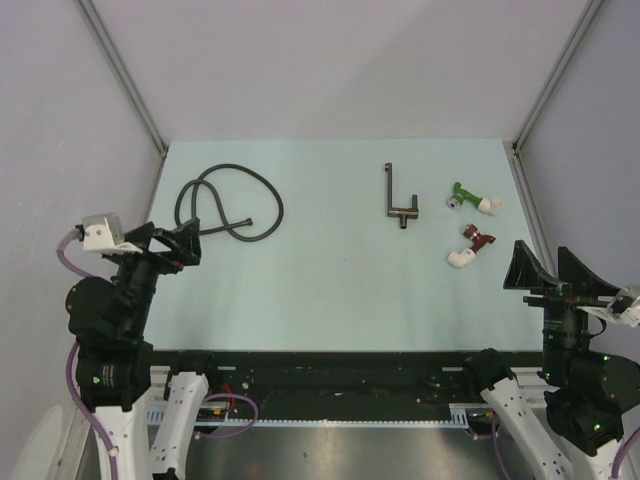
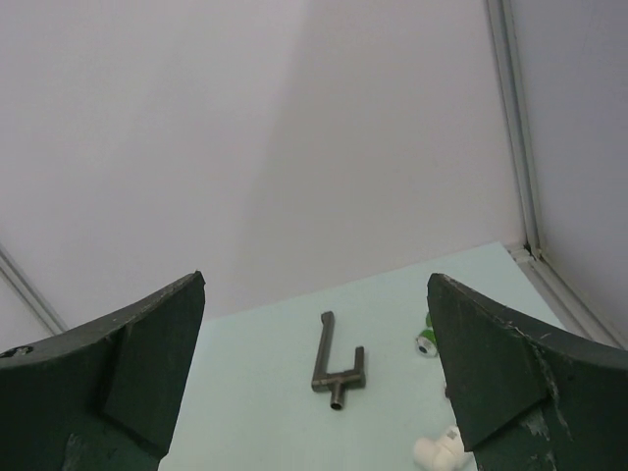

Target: Install the water faucets

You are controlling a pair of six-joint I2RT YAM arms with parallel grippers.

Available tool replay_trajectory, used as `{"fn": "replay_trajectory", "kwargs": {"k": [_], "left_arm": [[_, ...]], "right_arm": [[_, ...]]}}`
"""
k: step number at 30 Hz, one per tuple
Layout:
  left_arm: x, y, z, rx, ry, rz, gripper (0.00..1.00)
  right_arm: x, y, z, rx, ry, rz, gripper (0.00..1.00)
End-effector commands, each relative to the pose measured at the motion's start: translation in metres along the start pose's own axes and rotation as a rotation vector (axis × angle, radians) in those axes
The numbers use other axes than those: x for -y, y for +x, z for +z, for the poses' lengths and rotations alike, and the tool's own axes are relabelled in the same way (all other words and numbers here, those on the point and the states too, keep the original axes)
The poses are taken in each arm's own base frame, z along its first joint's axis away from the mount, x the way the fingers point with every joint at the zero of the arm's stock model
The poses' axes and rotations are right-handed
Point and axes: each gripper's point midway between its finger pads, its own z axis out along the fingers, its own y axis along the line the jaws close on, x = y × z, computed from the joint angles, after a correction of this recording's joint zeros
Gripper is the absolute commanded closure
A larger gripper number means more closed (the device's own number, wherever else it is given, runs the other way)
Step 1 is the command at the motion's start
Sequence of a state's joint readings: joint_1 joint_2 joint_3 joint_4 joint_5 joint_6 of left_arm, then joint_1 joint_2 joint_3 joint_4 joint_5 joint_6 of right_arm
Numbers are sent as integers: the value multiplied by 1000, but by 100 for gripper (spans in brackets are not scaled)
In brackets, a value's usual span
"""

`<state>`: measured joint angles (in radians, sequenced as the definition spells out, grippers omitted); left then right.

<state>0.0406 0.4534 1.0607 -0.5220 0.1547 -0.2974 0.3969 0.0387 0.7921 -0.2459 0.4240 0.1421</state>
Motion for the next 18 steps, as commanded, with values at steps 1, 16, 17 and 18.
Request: {"fn": "replay_trajectory", "kwargs": {"k": [1,16,17,18], "left_arm": [[-37,6,-14,22,-194,59,0],[-32,74,3,2,-45,77,0],[-32,75,2,-2,-47,82,0],[-33,78,1,-10,-49,85,0]], "right_arm": [[30,19,-6,-88,111,-113,0],[36,54,0,-127,141,-137,0],[37,54,0,-124,145,-136,0],[35,53,0,-124,139,-133,0]]}}
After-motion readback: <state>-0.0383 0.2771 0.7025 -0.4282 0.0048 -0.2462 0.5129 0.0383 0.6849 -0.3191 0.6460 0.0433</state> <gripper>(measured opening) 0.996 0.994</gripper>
